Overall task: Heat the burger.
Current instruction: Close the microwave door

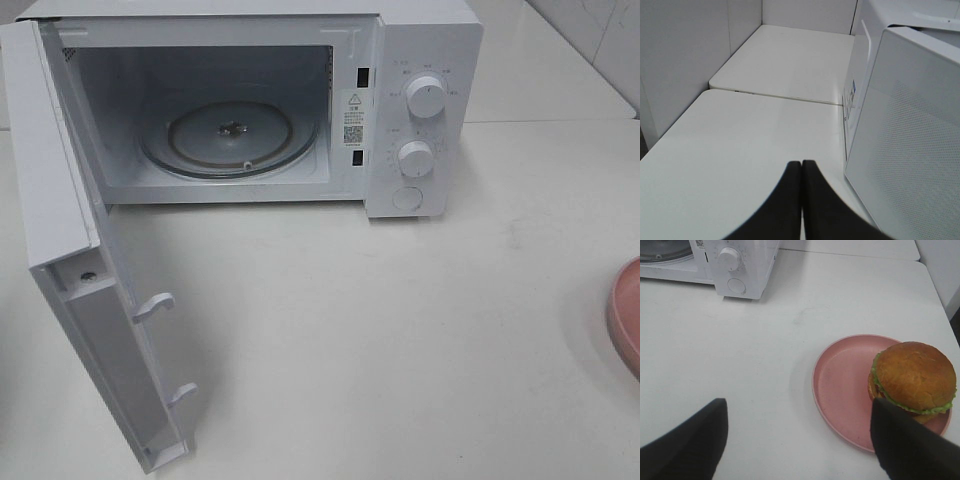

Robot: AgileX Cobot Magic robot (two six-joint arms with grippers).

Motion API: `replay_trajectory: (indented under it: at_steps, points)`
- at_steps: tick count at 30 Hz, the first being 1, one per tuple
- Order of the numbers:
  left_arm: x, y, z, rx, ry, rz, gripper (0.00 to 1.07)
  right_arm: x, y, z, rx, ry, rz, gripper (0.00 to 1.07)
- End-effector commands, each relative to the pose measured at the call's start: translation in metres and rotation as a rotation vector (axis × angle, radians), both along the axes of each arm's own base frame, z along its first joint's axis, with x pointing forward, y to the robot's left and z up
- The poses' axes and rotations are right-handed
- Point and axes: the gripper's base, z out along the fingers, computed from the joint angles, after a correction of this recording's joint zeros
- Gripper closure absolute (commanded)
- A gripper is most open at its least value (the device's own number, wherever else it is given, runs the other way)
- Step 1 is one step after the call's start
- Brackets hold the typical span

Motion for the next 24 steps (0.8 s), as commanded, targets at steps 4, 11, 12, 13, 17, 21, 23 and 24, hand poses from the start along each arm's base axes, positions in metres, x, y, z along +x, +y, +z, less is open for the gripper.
replay_trajectory:
  at_steps: [4, 11, 12, 13, 17, 21, 23, 24]
  points:
    - [0.018, -0.008, -0.005, 0.036, -0.066, -0.11, 1.07, -0.003, 0.0, 0.001, 0.006, -0.037, -0.006, 0.33]
    - [0.038, -0.028, -0.02, 0.017, -0.097, -0.349, 1.07, -0.003, 0.0, 0.001, 0.006, -0.037, -0.006, 0.33]
    - [0.038, -0.028, -0.02, 0.017, -0.097, -0.349, 1.07, -0.003, 0.0, 0.001, 0.006, -0.037, -0.006, 0.33]
    - [0.041, -0.029, -0.021, 0.008, -0.104, -0.361, 1.07, -0.003, 0.0, 0.001, 0.006, -0.037, -0.006, 0.33]
    - [0.052, -0.033, -0.027, -0.011, -0.087, -0.395, 1.07, -0.003, 0.0, 0.001, 0.006, -0.037, -0.006, 0.33]
    - [0.065, -0.055, -0.031, -0.015, -0.061, -0.493, 1.07, -0.003, 0.0, 0.001, 0.006, -0.037, -0.006, 0.33]
    - [0.068, -0.059, -0.032, -0.022, -0.06, -0.493, 1.07, -0.003, 0.0, 0.001, 0.006, -0.037, -0.006, 0.33]
    - [0.073, -0.065, -0.033, -0.045, -0.059, -0.476, 1.07, -0.003, 0.0, 0.001, 0.006, -0.037, -0.006, 0.33]
